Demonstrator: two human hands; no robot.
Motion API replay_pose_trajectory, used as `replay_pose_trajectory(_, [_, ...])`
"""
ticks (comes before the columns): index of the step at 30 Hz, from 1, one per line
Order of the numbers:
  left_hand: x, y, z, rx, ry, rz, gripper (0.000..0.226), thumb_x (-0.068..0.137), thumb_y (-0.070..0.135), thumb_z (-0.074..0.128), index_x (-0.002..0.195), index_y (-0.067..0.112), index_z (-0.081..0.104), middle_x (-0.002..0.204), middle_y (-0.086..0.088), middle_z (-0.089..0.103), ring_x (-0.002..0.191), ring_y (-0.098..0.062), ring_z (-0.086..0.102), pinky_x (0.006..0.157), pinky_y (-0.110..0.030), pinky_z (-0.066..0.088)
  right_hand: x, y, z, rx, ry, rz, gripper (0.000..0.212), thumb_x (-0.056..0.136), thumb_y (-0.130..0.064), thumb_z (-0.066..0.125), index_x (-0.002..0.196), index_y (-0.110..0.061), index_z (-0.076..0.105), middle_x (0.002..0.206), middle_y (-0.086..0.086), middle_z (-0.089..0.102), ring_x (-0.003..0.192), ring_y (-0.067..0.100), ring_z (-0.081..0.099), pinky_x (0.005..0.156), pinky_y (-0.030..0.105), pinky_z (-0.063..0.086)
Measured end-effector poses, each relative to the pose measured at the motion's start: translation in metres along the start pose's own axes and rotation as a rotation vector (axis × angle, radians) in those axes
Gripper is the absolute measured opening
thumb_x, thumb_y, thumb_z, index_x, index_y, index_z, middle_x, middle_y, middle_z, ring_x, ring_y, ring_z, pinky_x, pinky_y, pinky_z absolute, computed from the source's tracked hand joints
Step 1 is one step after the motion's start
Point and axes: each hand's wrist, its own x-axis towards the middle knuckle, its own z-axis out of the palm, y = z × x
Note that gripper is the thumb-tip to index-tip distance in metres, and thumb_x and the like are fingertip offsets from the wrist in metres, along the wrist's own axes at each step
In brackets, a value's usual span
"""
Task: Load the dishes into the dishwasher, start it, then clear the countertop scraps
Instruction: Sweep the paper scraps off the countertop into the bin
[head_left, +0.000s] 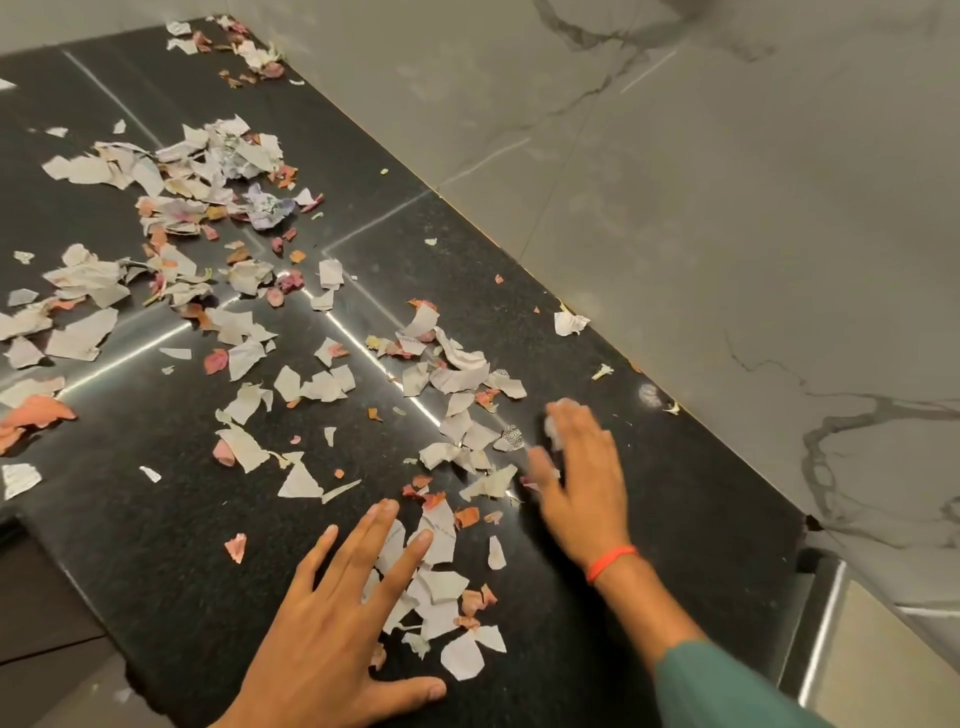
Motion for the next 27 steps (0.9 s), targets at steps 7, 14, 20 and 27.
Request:
replay_pose_trajectory(7, [0.000, -0.002, 0.003, 0.005, 0.002, 0.006, 0.126, 0.065, 0.104, 0.040, 0.162, 0.025, 0.028, 0.168, -0.014, 0.025, 0.153, -0.027, 0.024, 0.121, -0.043, 0.008, -0.028, -0.040, 0.009, 0.180, -0.076, -0.191, 0.059, 0.099, -0.063, 0.036, 0.151, -0.035, 0.040, 0.164, -0.010, 0.023, 0.150, 0.011, 0.023, 0.120, 0.049, 0.027])
replay_pose_trajectory(14, [-0.001, -0.001, 0.002, 0.000, 0.021, 0.005, 0.124, 0.067, 0.104, 0.038, 0.163, 0.025, 0.027, 0.168, -0.013, 0.025, 0.153, -0.025, 0.022, 0.121, -0.044, 0.008, 0.089, 0.035, -0.017, -0.034, 0.029, 0.254, 0.080, 0.092, -0.070, 0.024, 0.156, -0.022, 0.032, 0.167, 0.004, 0.019, 0.154, 0.022, 0.016, 0.124, 0.053, 0.014])
replay_pose_trajectory(20, [-0.003, -0.003, 0.004, 0.016, 0.082, 0.015, 0.122, 0.070, 0.103, 0.037, 0.163, 0.026, 0.023, 0.169, -0.013, 0.022, 0.154, -0.024, 0.020, 0.117, -0.047, 0.019, 0.049, -0.012, 0.011, -0.090, -0.080, 0.040, 0.073, 0.098, -0.067, 0.014, 0.158, -0.028, 0.027, 0.168, -0.007, 0.012, 0.155, 0.011, 0.002, 0.127, 0.044, 0.002])
replay_pose_trajectory(27, [-0.006, -0.003, 0.007, -0.006, 0.165, 0.036, 0.120, 0.073, 0.099, 0.042, 0.164, 0.025, 0.020, 0.170, -0.013, 0.017, 0.156, -0.026, 0.024, 0.117, -0.048, 0.023, -0.067, -0.093, 0.028, 0.212, -0.214, -0.134, 0.061, 0.102, -0.065, 0.021, 0.153, -0.035, 0.037, 0.164, -0.020, 0.022, 0.153, 0.000, 0.010, 0.127, 0.048, 0.011])
